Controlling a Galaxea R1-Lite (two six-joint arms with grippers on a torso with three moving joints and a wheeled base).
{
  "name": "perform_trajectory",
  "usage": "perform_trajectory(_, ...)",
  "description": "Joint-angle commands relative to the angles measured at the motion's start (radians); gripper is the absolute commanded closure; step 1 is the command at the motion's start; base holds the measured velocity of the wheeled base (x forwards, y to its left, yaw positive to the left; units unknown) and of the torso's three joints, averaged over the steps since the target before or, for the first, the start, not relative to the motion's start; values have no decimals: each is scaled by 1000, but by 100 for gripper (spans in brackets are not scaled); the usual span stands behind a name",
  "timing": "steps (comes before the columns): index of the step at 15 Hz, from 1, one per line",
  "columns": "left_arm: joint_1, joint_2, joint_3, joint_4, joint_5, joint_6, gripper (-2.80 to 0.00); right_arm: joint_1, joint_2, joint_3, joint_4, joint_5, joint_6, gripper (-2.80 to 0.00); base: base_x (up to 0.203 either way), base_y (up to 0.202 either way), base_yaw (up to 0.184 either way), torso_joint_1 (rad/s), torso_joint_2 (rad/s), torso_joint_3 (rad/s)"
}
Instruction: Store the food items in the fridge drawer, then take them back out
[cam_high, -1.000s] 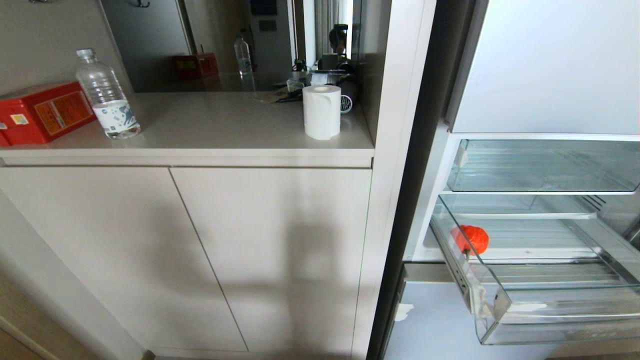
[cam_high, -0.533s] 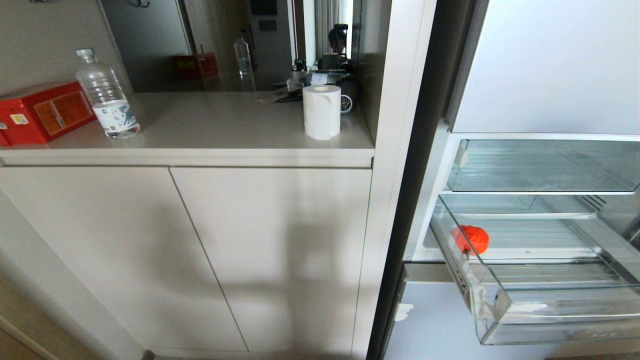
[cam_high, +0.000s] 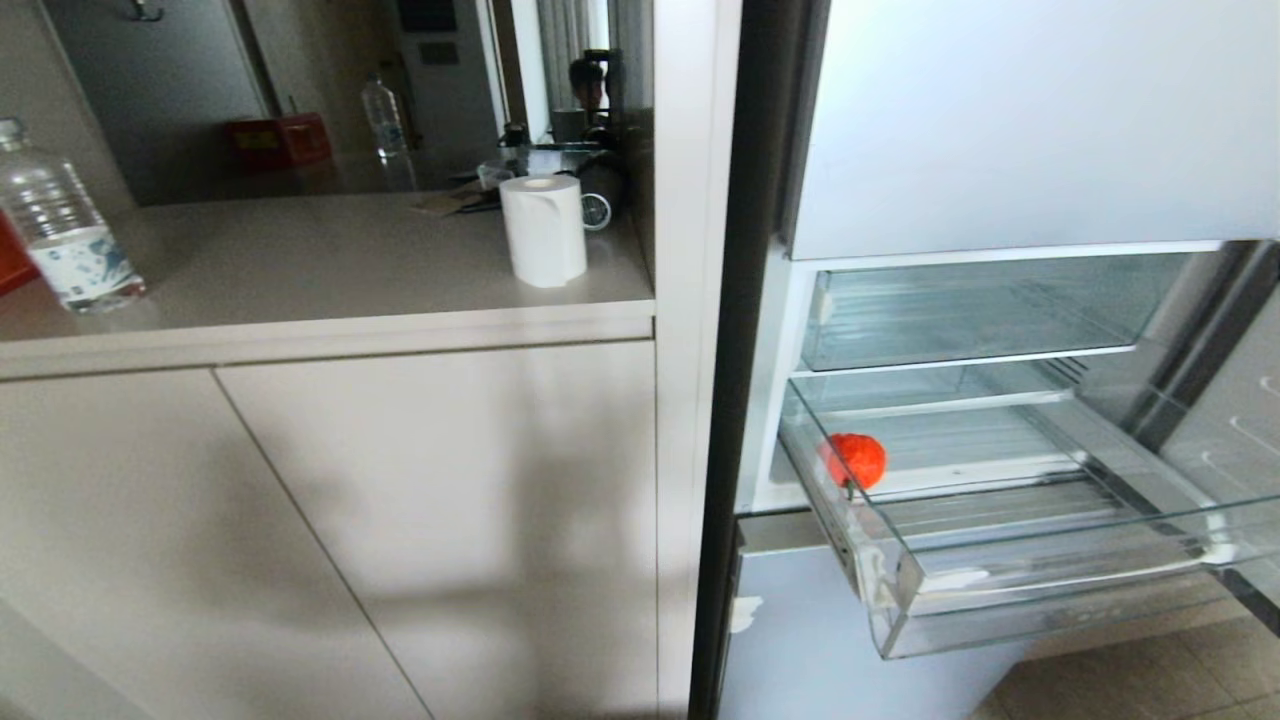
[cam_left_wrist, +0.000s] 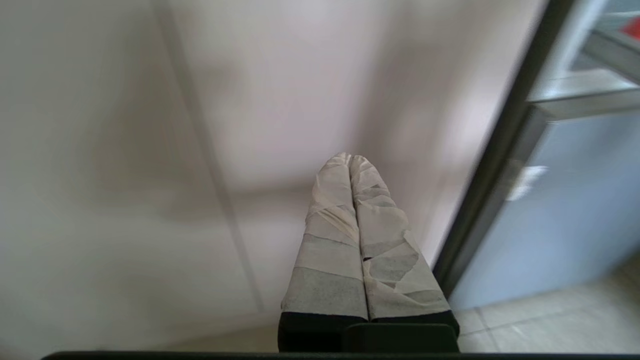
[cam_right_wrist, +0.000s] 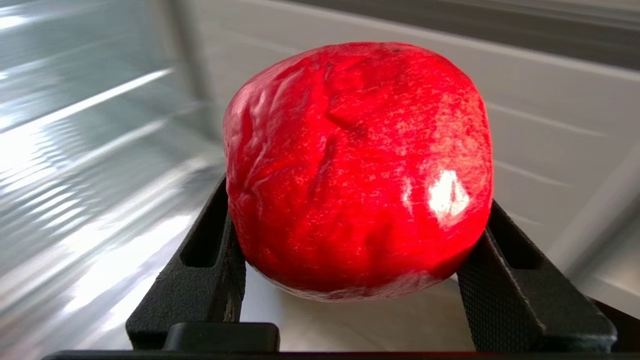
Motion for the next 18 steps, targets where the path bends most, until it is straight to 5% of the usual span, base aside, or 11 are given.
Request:
perform_trajectory(1, 0, 1, 0, 0, 0, 0, 0, -11, 10, -3, -2, 6, 1, 0, -2, 9, -174, 2, 2, 6)
perform_trajectory(8, 2, 1, 0, 0, 0, 0, 0, -125, 119, -37, -48, 44, 3, 0, -1, 6, -163, 4, 2, 2)
perform_trajectory(18, 0, 1, 0, 0, 0, 0, 0, -393, 562, -325, -270, 58, 85, 0, 1, 1, -7, 1, 0, 0)
